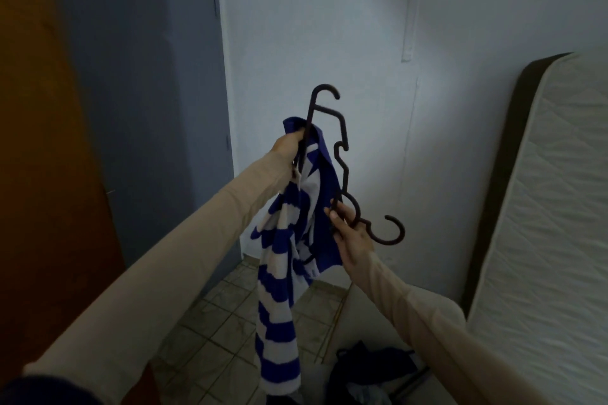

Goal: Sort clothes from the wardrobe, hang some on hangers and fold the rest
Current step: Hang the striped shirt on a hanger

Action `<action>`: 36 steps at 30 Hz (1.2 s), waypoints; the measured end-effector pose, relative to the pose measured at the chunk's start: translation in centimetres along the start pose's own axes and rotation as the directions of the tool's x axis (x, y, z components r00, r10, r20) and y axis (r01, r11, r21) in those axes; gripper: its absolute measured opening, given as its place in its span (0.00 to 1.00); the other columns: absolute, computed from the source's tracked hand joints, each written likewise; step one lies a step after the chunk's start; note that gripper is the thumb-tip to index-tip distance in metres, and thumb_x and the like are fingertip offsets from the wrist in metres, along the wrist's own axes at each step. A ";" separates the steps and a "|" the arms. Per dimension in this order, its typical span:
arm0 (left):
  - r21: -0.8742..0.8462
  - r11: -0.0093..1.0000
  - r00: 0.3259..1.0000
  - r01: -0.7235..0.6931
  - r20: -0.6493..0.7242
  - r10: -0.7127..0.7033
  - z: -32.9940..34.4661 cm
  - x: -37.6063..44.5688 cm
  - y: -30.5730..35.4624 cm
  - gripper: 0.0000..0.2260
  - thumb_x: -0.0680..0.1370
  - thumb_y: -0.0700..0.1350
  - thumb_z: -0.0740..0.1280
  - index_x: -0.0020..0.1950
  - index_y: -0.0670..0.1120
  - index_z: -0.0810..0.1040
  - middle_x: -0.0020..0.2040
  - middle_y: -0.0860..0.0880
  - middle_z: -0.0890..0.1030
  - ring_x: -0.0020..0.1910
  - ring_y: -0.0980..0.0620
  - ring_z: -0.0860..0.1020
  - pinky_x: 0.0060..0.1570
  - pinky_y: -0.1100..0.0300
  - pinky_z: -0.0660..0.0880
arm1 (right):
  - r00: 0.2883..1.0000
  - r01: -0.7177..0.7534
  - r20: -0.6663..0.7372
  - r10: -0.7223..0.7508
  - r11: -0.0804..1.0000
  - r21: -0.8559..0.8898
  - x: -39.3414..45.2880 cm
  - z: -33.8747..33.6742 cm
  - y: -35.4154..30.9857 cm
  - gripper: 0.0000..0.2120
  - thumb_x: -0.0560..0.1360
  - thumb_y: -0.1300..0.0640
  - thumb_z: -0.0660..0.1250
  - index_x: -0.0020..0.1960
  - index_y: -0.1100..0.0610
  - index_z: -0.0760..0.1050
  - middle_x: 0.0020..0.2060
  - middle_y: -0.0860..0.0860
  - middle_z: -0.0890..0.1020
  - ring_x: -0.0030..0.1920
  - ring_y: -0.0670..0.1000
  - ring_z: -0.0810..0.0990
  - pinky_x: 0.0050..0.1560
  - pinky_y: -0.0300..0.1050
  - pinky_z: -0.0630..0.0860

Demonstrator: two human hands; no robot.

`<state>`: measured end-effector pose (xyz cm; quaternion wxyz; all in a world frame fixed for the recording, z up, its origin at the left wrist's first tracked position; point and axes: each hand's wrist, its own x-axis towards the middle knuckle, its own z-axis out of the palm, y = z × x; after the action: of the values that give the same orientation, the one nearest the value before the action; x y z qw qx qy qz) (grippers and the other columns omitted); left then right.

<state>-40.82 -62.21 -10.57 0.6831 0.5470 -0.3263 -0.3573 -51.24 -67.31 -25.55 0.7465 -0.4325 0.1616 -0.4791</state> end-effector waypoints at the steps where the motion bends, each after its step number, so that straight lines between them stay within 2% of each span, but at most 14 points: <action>1: -0.010 0.999 1.000 -0.031 0.004 0.031 -0.3 -0.1 0.4 0.11 0.80 0.44 0.61 0.39 0.44 0.73 0.36 0.47 0.76 0.35 0.51 0.74 0.36 0.59 0.73 | 1.000 0.001 -0.003 -0.001 0.999 -0.033 0.0 -0.3 0.1 0.09 0.76 0.66 0.63 0.52 0.54 0.76 0.47 0.51 0.81 0.48 0.47 0.80 0.42 0.36 0.80; 6: 0.073 0.982 0.982 -0.176 -0.063 0.180 -1.9 0.8 1.1 0.08 0.81 0.40 0.57 0.45 0.43 0.73 0.41 0.48 0.74 0.40 0.52 0.72 0.37 0.64 0.70 | 0.997 0.064 -0.037 -0.073 0.976 -0.208 0.8 -0.8 -0.6 0.10 0.75 0.64 0.65 0.56 0.58 0.77 0.46 0.51 0.83 0.48 0.51 0.81 0.50 0.44 0.80; 8: 0.106 0.971 0.972 -0.214 -0.075 0.222 -2.5 1.3 0.7 0.08 0.82 0.42 0.55 0.56 0.44 0.71 0.41 0.49 0.74 0.42 0.49 0.73 0.37 0.64 0.70 | 0.993 0.090 -0.064 -0.096 0.992 -0.086 1.4 0.0 -1.6 0.08 0.75 0.65 0.65 0.53 0.57 0.78 0.44 0.50 0.84 0.46 0.49 0.82 0.50 0.44 0.80; 12: 0.135 0.968 0.976 -0.214 -0.011 0.217 -2.2 1.4 0.2 0.13 0.83 0.43 0.55 0.64 0.39 0.71 0.46 0.46 0.76 0.46 0.48 0.74 0.43 0.60 0.73 | 0.990 0.140 -0.022 -0.138 0.982 0.123 2.4 1.7 -3.9 0.09 0.77 0.66 0.61 0.49 0.55 0.76 0.38 0.47 0.84 0.41 0.44 0.82 0.41 0.37 0.79; 17: -0.078 0.981 0.983 -0.176 0.047 0.180 -2.0 1.1 -0.3 0.11 0.82 0.40 0.55 0.42 0.44 0.72 0.39 0.47 0.76 0.37 0.53 0.74 0.38 0.62 0.73 | 0.995 0.089 0.028 -0.095 0.982 0.168 2.3 1.9 -2.6 0.09 0.77 0.67 0.60 0.49 0.55 0.76 0.38 0.48 0.85 0.44 0.45 0.82 0.46 0.40 0.78; 21: -0.289 0.946 0.977 -0.150 0.100 0.186 -2.6 1.2 0.5 0.11 0.82 0.40 0.55 0.44 0.43 0.74 0.35 0.48 0.81 0.39 0.51 0.76 0.37 0.61 0.77 | 0.997 0.067 0.017 -0.070 0.988 0.136 2.3 1.0 0.0 0.10 0.73 0.69 0.63 0.49 0.57 0.76 0.40 0.48 0.85 0.47 0.48 0.82 0.56 0.46 0.77; 24: -0.315 0.939 0.973 -0.138 0.135 0.188 -2.8 1.3 1.0 0.11 0.82 0.41 0.55 0.45 0.42 0.75 0.43 0.45 0.78 0.41 0.50 0.76 0.44 0.58 0.75 | 0.999 0.041 -0.036 -0.038 0.993 0.114 2.3 0.9 1.1 0.11 0.74 0.73 0.62 0.44 0.58 0.76 0.38 0.49 0.84 0.42 0.47 0.82 0.51 0.46 0.79; 27: -0.348 0.920 0.977 -0.178 0.046 0.206 -3.7 1.8 1.3 0.12 0.82 0.41 0.55 0.43 0.43 0.75 0.37 0.47 0.80 0.39 0.51 0.76 0.41 0.59 0.75 | 0.994 0.005 -0.111 -0.016 0.995 -0.100 2.4 0.4 1.3 0.10 0.74 0.70 0.65 0.44 0.56 0.77 0.41 0.50 0.83 0.44 0.53 0.80 0.53 0.54 0.77; 29: -0.279 0.930 0.971 -0.241 -0.070 0.230 -4.9 2.5 1.5 0.11 0.82 0.41 0.55 0.43 0.42 0.74 0.34 0.49 0.80 0.37 0.52 0.75 0.38 0.61 0.74 | 0.984 -0.011 -0.177 -0.024 0.980 -0.197 2.3 -0.5 1.2 0.10 0.73 0.69 0.67 0.43 0.55 0.78 0.43 0.52 0.81 0.44 0.53 0.79 0.51 0.51 0.78; 31: 0.086 0.949 0.933 -0.303 -0.176 0.313 -6.3 3.4 1.3 0.10 0.82 0.41 0.55 0.49 0.41 0.74 0.41 0.45 0.78 0.41 0.50 0.75 0.38 0.61 0.72 | 0.977 -0.017 -0.210 -0.048 0.954 -0.298 2.3 -1.1 1.1 0.08 0.72 0.68 0.69 0.43 0.56 0.78 0.42 0.50 0.81 0.44 0.51 0.78 0.53 0.49 0.76; 32: 0.349 0.891 0.910 -0.291 -0.188 0.371 -7.1 3.7 1.1 0.10 0.82 0.41 0.54 0.51 0.42 0.74 0.46 0.42 0.78 0.45 0.47 0.75 0.39 0.58 0.71 | 0.977 -0.015 -0.203 -0.067 0.926 -0.378 2.4 -1.4 1.0 0.07 0.72 0.68 0.69 0.44 0.57 0.79 0.41 0.48 0.80 0.44 0.50 0.78 0.52 0.47 0.76; 33: 0.611 0.757 0.893 -0.232 -0.176 0.415 -7.9 3.7 0.7 0.11 0.82 0.41 0.53 0.52 0.42 0.74 0.50 0.39 0.78 0.48 0.45 0.75 0.42 0.56 0.71 | 0.979 -0.011 -0.186 -0.085 0.886 -0.463 2.5 -1.5 0.8 0.07 0.72 0.67 0.69 0.47 0.58 0.79 0.41 0.47 0.79 0.44 0.49 0.77 0.49 0.43 0.77; 34: 0.815 0.562 0.887 -0.138 -0.151 0.436 -8.6 3.5 0.3 0.12 0.81 0.41 0.53 0.52 0.41 0.76 0.52 0.38 0.78 0.51 0.43 0.76 0.45 0.54 0.71 | 0.984 0.013 -0.142 -0.107 0.841 -0.541 2.5 -1.5 0.7 0.08 0.72 0.67 0.69 0.49 0.59 0.79 0.42 0.48 0.79 0.43 0.48 0.77 0.45 0.39 0.77; 36: 0.986 0.167 0.892 0.016 -0.090 0.443 -10.0 2.9 -0.8 0.11 0.80 0.40 0.54 0.52 0.39 0.76 0.52 0.40 0.79 0.52 0.41 0.77 0.44 0.55 0.71 | 0.994 0.071 -0.016 -0.105 0.773 -0.631 2.5 -1.4 0.1 0.09 0.72 0.70 0.68 0.50 0.60 0.78 0.41 0.51 0.80 0.42 0.48 0.78 0.40 0.35 0.78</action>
<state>-31.05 -59.66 -13.10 0.2733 0.8538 -0.4209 0.1383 -50.85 -70.09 -26.04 0.5316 -0.6516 0.3106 -0.4430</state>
